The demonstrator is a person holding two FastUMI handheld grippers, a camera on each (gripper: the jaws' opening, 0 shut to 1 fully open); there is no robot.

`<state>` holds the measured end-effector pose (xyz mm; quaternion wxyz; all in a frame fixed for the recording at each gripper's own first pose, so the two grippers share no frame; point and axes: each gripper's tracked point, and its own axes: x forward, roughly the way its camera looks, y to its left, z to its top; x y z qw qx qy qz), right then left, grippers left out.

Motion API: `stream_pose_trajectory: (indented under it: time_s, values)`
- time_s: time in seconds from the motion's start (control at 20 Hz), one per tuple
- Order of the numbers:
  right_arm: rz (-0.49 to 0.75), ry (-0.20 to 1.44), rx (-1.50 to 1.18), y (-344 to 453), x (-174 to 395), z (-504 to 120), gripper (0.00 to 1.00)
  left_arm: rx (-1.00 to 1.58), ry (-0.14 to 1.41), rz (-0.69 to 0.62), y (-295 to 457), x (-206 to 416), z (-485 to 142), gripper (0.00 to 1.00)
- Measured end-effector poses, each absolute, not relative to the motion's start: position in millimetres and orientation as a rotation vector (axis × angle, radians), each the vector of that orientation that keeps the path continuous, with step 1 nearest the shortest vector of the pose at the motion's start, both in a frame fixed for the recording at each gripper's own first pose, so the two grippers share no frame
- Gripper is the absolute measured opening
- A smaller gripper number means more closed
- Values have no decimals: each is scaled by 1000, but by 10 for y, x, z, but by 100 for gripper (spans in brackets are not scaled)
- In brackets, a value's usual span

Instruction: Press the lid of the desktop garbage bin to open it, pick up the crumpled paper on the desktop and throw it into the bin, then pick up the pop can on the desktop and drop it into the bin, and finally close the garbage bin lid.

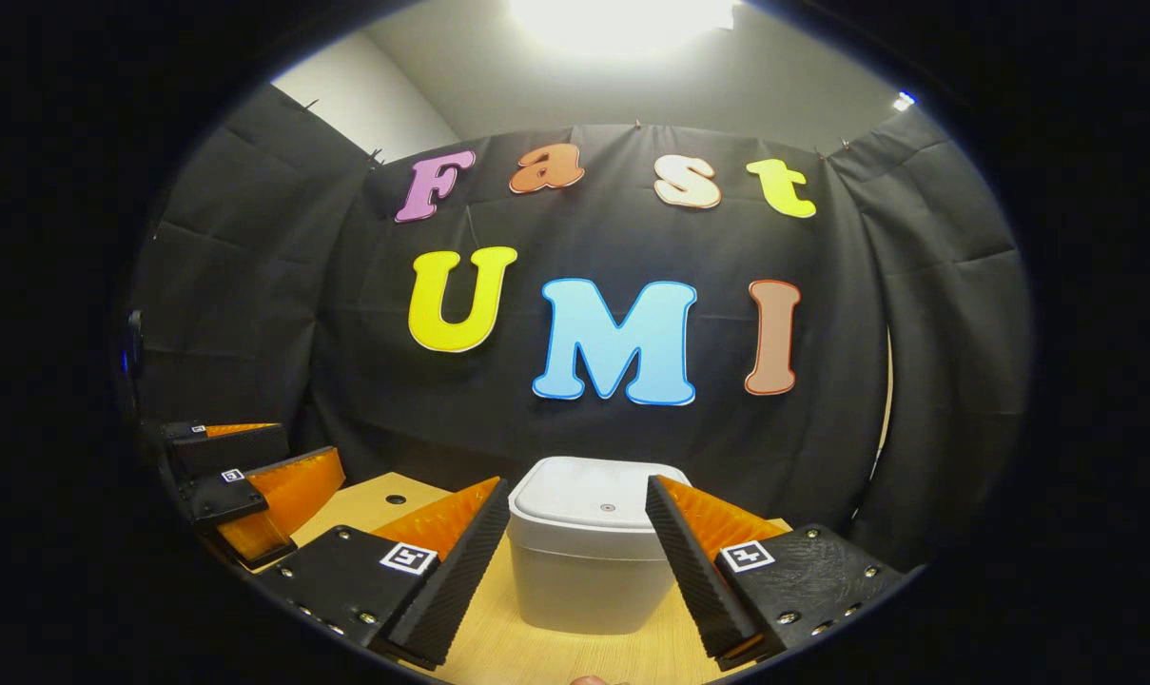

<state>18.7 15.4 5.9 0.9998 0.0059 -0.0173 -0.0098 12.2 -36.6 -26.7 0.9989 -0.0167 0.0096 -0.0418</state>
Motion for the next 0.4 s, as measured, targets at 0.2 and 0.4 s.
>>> stream_pose_trajectory:
  time_s: [0.2,0.4]
  values:
    - [-57,-6,12,36,132,-3,93,-36,16,-100,-390,206,-303,95]
    - [-104,26,-7,-109,39,-77,93,-34,18,-121,-445,310,-360,95]
